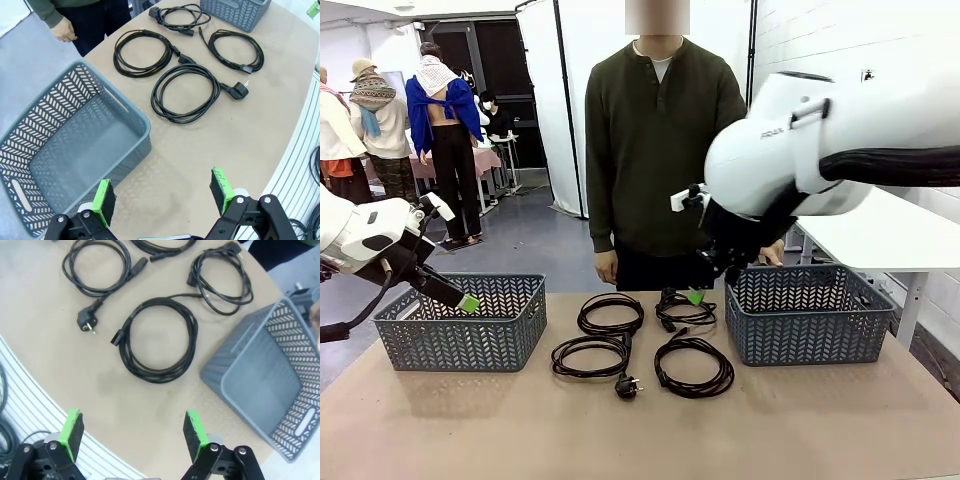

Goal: Organize the cables according to human instructions.
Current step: Pick up a bundle of cables and place it in the basket indicated by the human.

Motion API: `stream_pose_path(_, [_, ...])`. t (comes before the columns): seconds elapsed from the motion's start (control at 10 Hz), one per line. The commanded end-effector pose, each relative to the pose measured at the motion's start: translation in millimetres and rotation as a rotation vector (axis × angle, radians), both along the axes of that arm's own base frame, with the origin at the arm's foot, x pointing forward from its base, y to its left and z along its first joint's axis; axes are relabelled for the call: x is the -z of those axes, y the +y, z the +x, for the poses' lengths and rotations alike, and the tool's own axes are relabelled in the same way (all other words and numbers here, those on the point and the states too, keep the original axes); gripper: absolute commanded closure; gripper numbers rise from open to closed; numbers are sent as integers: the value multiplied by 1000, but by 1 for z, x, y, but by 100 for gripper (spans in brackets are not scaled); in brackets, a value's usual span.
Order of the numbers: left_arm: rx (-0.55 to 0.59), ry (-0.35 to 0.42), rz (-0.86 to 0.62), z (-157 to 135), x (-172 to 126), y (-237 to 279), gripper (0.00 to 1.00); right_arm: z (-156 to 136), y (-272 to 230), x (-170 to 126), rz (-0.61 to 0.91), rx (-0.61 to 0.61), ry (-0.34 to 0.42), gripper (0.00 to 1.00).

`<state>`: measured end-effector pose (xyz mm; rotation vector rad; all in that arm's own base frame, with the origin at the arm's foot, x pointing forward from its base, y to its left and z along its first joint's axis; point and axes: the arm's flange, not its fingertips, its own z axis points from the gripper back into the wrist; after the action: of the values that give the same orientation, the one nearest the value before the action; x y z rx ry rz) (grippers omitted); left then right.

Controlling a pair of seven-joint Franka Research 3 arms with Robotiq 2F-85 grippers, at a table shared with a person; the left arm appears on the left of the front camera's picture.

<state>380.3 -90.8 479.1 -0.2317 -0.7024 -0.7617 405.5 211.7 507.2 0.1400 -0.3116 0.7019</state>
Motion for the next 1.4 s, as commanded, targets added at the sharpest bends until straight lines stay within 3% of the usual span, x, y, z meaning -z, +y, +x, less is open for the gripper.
stream_pose_path(0.0, [-9, 9, -13, 1, 1, 1, 0, 20, 22, -2, -39, 41, 49, 0])
stream_pose_path(0.4, [-9, 9, -13, 1, 1, 1, 0, 29, 42, 18, -69, 79, 78, 0])
stream_pose_path(0.5, [-9, 9, -13, 1, 1, 1, 0, 25, 37, 15, -12, 40, 79, 0])
stream_pose_path(1.0, [-9, 9, -13, 1, 1, 1, 0, 26, 40, 16, -21, 46, 76, 0])
stream_pose_path(1.3, [-9, 9, -13, 1, 1, 1, 0, 34, 60, 27, -55, 199, 116, 0])
